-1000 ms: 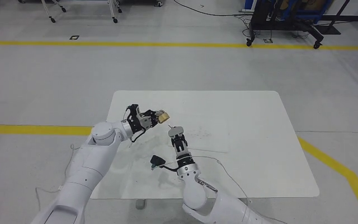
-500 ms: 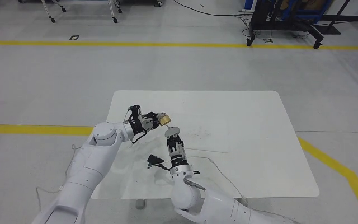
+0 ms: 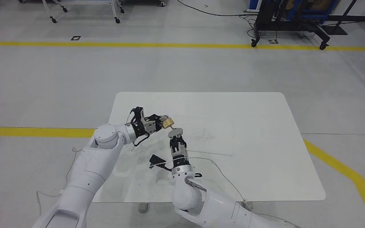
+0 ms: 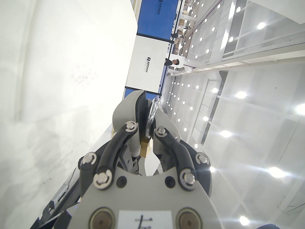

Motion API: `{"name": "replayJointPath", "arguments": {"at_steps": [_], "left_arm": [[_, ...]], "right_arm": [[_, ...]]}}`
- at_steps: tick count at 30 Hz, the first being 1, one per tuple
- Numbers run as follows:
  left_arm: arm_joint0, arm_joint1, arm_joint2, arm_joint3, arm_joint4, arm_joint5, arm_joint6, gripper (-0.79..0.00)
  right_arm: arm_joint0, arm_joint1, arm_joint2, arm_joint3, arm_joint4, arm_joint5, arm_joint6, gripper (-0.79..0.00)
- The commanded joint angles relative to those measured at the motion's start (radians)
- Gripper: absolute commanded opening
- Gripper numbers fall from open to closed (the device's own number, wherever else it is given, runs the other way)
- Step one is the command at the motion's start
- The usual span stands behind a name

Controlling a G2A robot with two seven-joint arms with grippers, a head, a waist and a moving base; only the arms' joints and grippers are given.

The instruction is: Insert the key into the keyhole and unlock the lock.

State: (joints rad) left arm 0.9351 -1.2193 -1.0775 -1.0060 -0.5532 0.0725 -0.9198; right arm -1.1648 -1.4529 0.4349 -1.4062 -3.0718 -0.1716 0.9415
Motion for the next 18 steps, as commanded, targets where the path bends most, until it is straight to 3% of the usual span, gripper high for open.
{"name": "replayJointPath", "arguments": {"at_steps": [1,18], "left_arm": [[0.000,0.000,-0.001,0.000,-0.001,0.000,0.000,-0.785],[-0.002,-0.003,-0.002,0.004,0.004,0.006,-0.006,-0.785]], "right_arm": [[0.000,-0.001,-0.001,0.000,0.000,0.001,0.005,-0.785],[0.004,-0.005,0.000,0.010,0.000,-0.003,0.006,-0.785]]}}
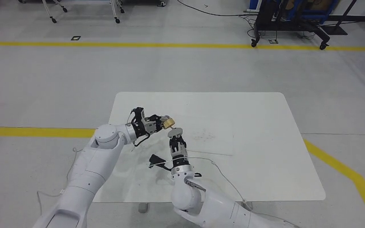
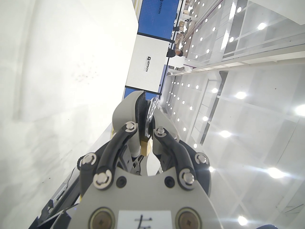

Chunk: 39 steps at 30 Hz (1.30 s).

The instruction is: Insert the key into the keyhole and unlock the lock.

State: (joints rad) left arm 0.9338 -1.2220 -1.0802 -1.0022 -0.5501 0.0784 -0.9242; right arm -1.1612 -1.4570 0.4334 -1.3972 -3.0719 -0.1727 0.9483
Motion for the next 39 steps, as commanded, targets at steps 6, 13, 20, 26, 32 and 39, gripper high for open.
{"name": "replayJointPath", "arguments": {"at_steps": [6,13,20,26,32,39], "left_arm": [[-0.001,-0.001,0.000,0.003,0.001,-0.005,-0.005,-0.785],[-0.002,-0.002,-0.001,0.004,0.005,-0.006,-0.009,-0.785],[-0.008,0.001,0.006,0.002,0.039,-0.009,-0.038,-0.785],[-0.009,0.002,0.009,-0.002,0.056,-0.022,-0.068,-0.785],[-0.012,0.003,0.013,-0.003,0.065,-0.026,-0.093,-0.785],[-0.013,0.002,0.011,0.002,0.056,-0.023,-0.090,-0.785]], "right_arm": [[-0.005,-0.005,0.011,0.002,0.000,0.003,0.000,-0.785],[-0.010,-0.004,0.015,-0.001,0.000,0.007,-0.008,-0.785],[-0.005,0.006,0.010,-0.011,0.000,0.005,-0.051,-0.785],[-0.014,0.019,0.020,-0.030,0.000,0.001,-0.061,-0.785],[-0.022,0.026,0.035,-0.049,0.000,-0.017,-0.060,-0.785],[-0.039,0.035,0.046,-0.080,0.000,-0.011,-0.083,-0.185]]}}
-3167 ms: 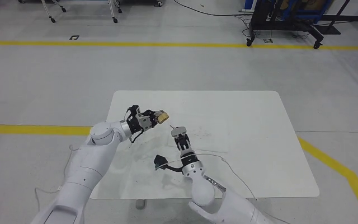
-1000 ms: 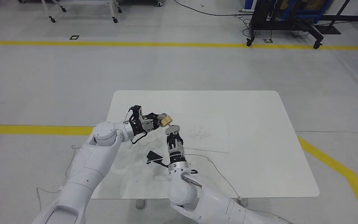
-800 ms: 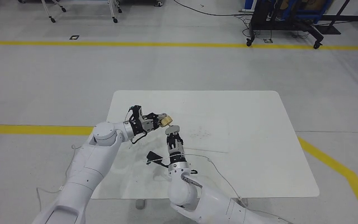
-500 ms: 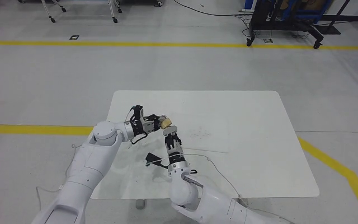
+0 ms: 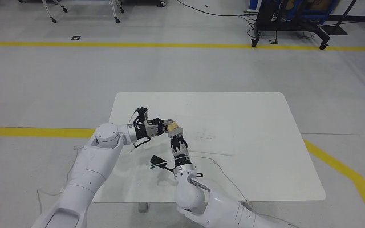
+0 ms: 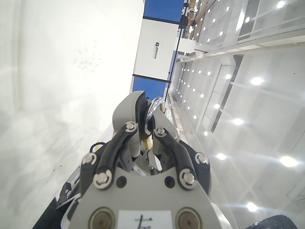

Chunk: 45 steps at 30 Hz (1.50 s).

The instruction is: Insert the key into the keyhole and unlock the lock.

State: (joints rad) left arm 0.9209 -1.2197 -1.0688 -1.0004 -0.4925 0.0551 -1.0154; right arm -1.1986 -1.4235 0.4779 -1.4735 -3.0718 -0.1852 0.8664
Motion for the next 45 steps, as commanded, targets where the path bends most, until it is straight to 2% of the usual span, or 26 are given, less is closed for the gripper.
{"name": "replayJointPath", "arguments": {"at_steps": [1,7,8,10,12,22,26,29,30,32,34,39,45], "left_arm": [[0.001,0.000,-0.002,0.002,-0.005,0.002,0.002,-0.785],[0.001,-0.001,-0.005,0.004,-0.014,0.006,0.006,-0.785],[0.001,-0.001,-0.006,0.004,-0.016,0.005,0.007,-0.785],[0.002,-0.001,-0.007,0.003,-0.018,0.002,0.008,-0.785],[0.003,-0.001,-0.010,0.002,-0.018,-0.008,0.013,-0.785],[0.016,0.001,-0.020,-0.014,-0.006,-0.029,0.047,-0.785],[0.024,0.002,-0.026,-0.024,-0.010,-0.054,0.054,-0.785],[0.031,0.003,-0.032,-0.032,-0.011,-0.070,0.055,-0.785],[0.033,0.003,-0.034,-0.034,-0.011,-0.074,0.056,-0.785],[0.037,0.004,-0.037,-0.040,-0.010,-0.084,0.054,-0.785],[0.041,0.005,-0.038,-0.047,-0.007,-0.091,0.054,-0.785],[0.047,0.007,-0.039,-0.060,0.013,-0.101,0.059,-0.785],[0.053,0.010,-0.039,-0.072,0.039,-0.108,0.061,-0.785]], "right_arm": [[-0.005,0.003,0.004,-0.010,0.000,0.003,-0.001,-0.120],[-0.028,0.021,0.014,-0.047,0.000,0.019,-0.008,-0.148],[-0.034,0.025,0.016,-0.055,0.000,0.024,-0.013,-0.132],[-0.054,0.031,0.029,-0.076,0.003,0.039,-0.033,0.000],[-0.085,0.037,0.059,-0.107,0.036,0.061,-0.059,0.000],[-0.088,0.037,0.059,-0.114,0.046,0.069,-0.070,0.000],[-0.145,0.058,0.176,-0.201,0.343,0.194,-0.343,0.000],[-0.197,0.086,0.298,-0.233,0.560,0.214,-0.578,0.000],[-0.212,0.094,0.335,-0.236,0.600,0.205,-0.618,-0.055],[-0.232,0.105,0.378,-0.247,0.677,0.161,-0.719,-0.425],[-0.241,0.113,0.416,-0.243,0.712,0.136,-0.768,-0.511],[-0.249,0.121,0.445,-0.238,0.728,0.123,-0.836,-0.499],[-0.234,0.118,0.436,-0.233,0.701,0.127,-0.837,-0.477]]}}
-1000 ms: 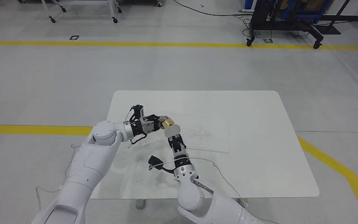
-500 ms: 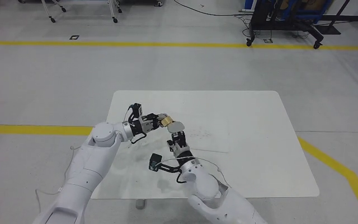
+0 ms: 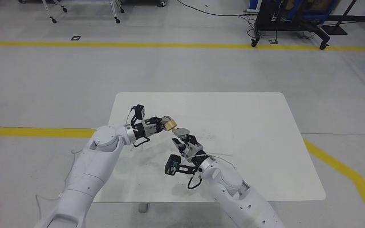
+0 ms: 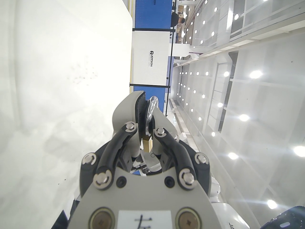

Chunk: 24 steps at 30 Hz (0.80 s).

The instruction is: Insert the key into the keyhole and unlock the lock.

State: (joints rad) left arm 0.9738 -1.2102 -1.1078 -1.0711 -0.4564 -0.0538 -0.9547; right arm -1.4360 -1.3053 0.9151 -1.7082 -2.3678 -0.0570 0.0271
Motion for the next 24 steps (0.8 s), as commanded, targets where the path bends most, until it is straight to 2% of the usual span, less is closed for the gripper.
{"name": "replayJointPath", "arguments": {"at_steps": [1,8,9,14,20,24], "left_arm": [[0.000,0.000,0.001,-0.003,0.007,0.000,0.000,-0.785],[0.001,0.001,0.001,-0.007,0.012,0.004,-0.001,-0.785],[0.001,0.001,0.000,-0.008,0.012,0.004,-0.001,-0.785],[0.001,0.001,0.001,-0.008,0.014,0.001,-0.005,-0.785],[0.002,0.001,0.001,-0.012,0.019,-0.007,-0.006,-0.785],[0.005,0.002,-0.002,-0.017,0.019,-0.022,-0.006,-0.785]], "right_arm": [[0.008,-0.002,-0.005,0.003,-0.009,-0.003,0.008,-0.477],[0.035,-0.011,-0.028,0.023,-0.017,-0.028,0.030,-0.508],[0.037,-0.011,-0.029,0.024,-0.017,-0.029,0.032,-0.573],[0.038,-0.014,-0.029,0.028,-0.016,-0.033,0.042,-0.785],[0.040,-0.018,-0.026,0.031,0.015,-0.034,0.053,-0.785],[0.032,-0.023,-0.005,0.031,0.114,-0.016,0.040,-0.785]]}}
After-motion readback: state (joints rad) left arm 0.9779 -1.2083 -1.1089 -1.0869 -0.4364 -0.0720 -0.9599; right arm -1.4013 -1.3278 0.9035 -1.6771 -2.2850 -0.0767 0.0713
